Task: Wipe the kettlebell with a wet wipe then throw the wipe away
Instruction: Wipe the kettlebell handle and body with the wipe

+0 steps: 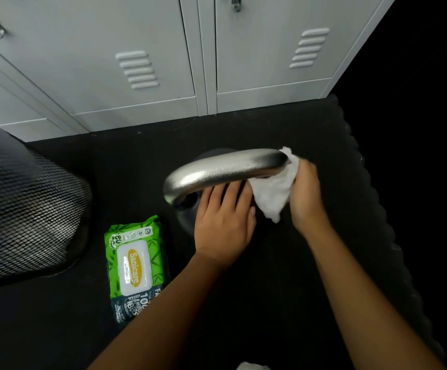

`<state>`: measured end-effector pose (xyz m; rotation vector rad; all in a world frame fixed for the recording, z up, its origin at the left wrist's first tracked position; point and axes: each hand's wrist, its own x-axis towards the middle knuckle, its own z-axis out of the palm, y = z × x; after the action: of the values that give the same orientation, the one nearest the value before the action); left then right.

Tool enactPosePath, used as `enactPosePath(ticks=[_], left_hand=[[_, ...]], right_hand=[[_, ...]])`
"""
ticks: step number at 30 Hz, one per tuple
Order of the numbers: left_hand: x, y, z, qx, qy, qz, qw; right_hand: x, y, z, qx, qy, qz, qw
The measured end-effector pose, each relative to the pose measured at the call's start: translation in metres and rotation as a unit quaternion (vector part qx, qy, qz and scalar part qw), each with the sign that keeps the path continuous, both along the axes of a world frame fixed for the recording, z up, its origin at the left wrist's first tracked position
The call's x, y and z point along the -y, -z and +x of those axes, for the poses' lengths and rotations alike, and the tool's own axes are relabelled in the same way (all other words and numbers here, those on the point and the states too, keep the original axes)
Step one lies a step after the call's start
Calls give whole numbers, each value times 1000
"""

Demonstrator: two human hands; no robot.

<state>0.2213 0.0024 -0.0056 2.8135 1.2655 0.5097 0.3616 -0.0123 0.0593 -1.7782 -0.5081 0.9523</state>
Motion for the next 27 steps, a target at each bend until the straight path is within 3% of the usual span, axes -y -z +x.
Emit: enactPosePath(ticks=[3,5,8,10,11,13,14,16,17,18,20,23,25,27], left_hand=[[-1,2,1,1,-3,14,1000],[0,2,0,8,0,16,1000],[-1,0,1,6,3,3,1000],[-1,0,1,11,4,8,1000],[0,1,0,16,6,12,1000],[-1,2,0,28,5,22,999],[-1,3,0,32,3,25,999],[0,4,0,30,4,27,999],[1,4,0,27,5,24,999],[0,3,0,25,6,20,999],[-1,1,1,27,3,15,1000],[-1,3,1,30,4,23,999],[-1,5,0,31,1,27,999],[-1,6,1,37,-2,31,999]], right_hand=[[-6,-16,-6,35,-83,197,976],[-1,-14,-17,84,-111,241,960],[5,3,-23,-33,-11,228,973],[-2,-4,-18,-103,38,149,983],[-7,-11,-12,-94,32,96,990],[-19,-31,-2,-27,-64,25,997],[-21,-37,-1,55,-133,28,989],[-15,-36,-4,212,-206,90,951],[-9,-32,-10,240,-193,126,943],[-2,-23,-16,227,-160,162,947],[9,-3,-25,94,-64,208,972],[-1,5,-20,-146,93,116,978],[-12,-7,-10,-172,77,39,981],[-18,-27,-6,-67,-18,45,997]])
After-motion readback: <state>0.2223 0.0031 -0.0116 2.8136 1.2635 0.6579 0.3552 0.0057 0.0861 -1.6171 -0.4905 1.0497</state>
